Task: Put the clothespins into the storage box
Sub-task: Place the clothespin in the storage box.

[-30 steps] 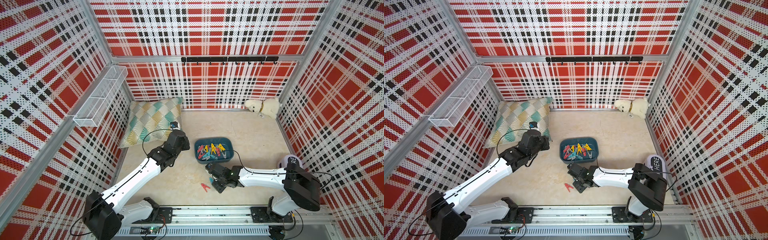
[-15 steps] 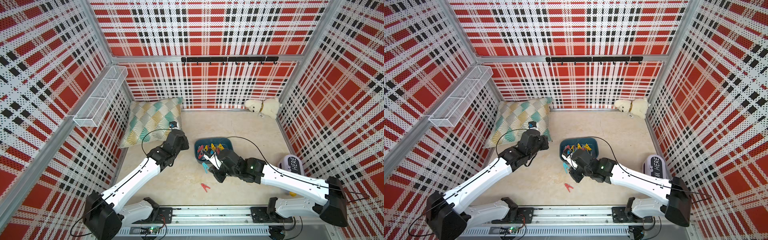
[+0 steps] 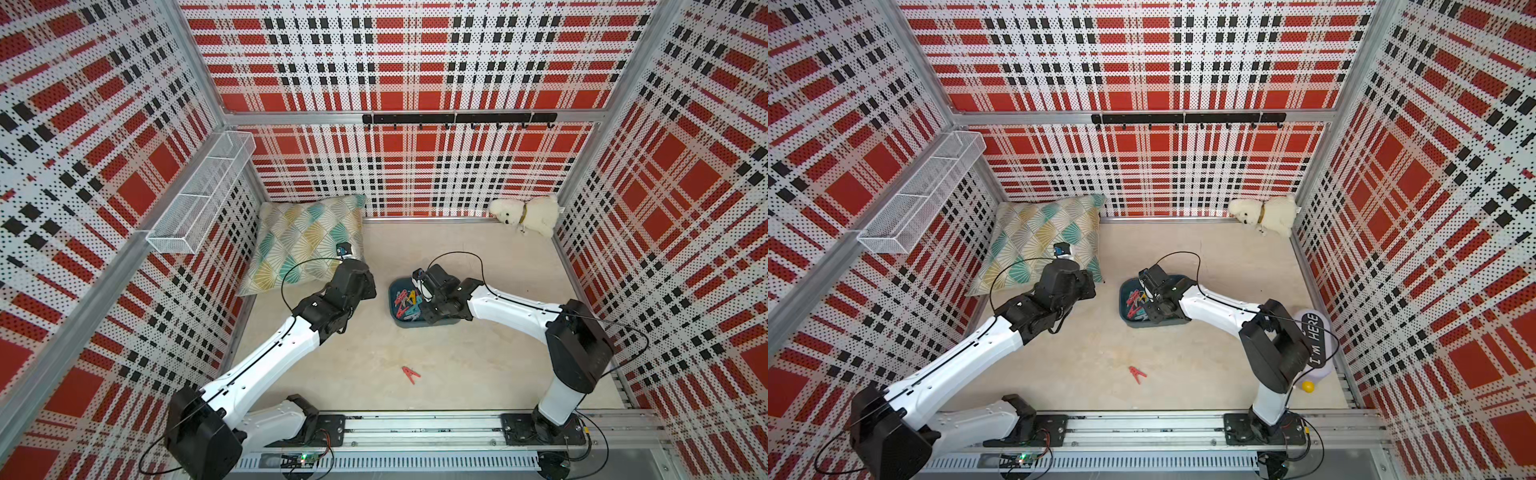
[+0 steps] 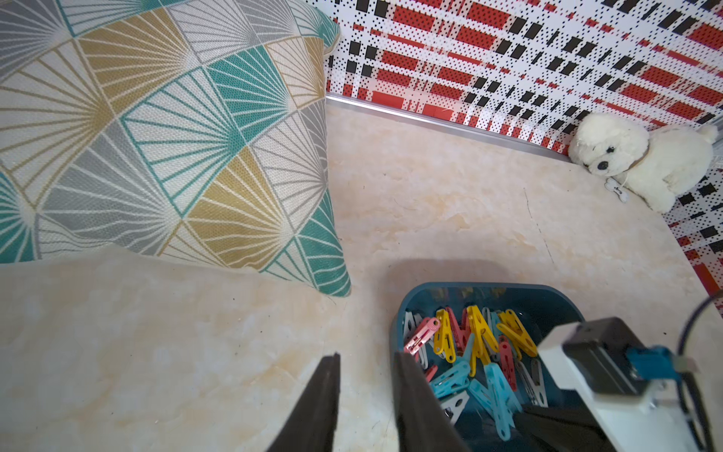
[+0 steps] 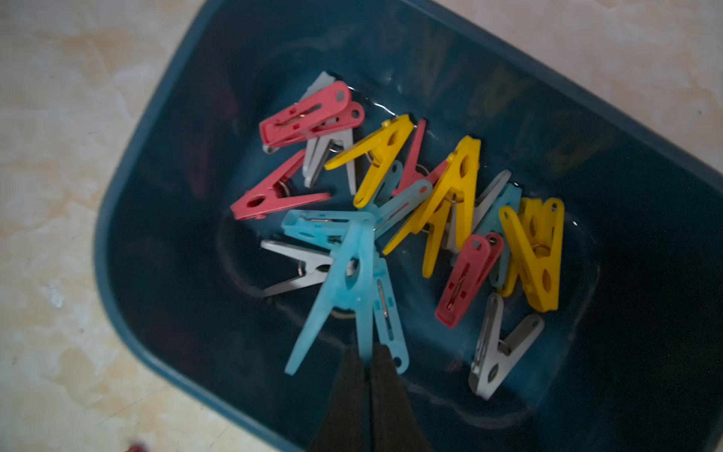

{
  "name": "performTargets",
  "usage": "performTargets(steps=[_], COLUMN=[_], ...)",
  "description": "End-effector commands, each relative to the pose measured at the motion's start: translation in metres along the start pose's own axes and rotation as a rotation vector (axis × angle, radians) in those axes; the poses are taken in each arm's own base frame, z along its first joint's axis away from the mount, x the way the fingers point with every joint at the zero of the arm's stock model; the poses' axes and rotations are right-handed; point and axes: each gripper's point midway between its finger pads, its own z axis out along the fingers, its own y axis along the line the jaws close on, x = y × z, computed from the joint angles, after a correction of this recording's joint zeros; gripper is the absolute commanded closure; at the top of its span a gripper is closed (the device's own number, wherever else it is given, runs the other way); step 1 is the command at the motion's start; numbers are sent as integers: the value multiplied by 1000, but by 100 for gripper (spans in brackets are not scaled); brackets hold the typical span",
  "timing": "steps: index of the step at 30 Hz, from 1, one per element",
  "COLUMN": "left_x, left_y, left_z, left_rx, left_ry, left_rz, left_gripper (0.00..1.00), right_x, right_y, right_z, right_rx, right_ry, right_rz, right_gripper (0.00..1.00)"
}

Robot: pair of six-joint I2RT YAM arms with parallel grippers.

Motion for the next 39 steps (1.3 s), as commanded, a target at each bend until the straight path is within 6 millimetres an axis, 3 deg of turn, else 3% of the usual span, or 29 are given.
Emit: performTargets(steps=[1,6,12,18,26,29,33,39], left_x=[-2,-10,-4,-13,-14,-11,-11,-12], left_y=[3,5,8,-6,-8,-8,-7,-5], left_z=[-6,-12,-11,-23,-24,-22,-23,-23], left_rx=[-12,-19,-25,44,48,44,42,37], left_ry=[-14,-32,-24,-43,-47,-39,-44,-45], left_rz=[6,9,10,-16,-7,-3,-4,-5], left_gripper=[70,70,70,70,70,70,70,70], right_x=[-7,3,8,19,30,27,22,3], right_y=[-29,-51,-74,-91,-100,-101,-99,-94], right_z=[5,10,12,19,25,28,30,11], right_rx=[82,140,202,292,328,328,312,273], right_ry=[-4,23,10,66,108,108,108,48], right_rz=[67,120,229,299,339,344,341,341], right_gripper=[94,94,94,94,93,90,72,70])
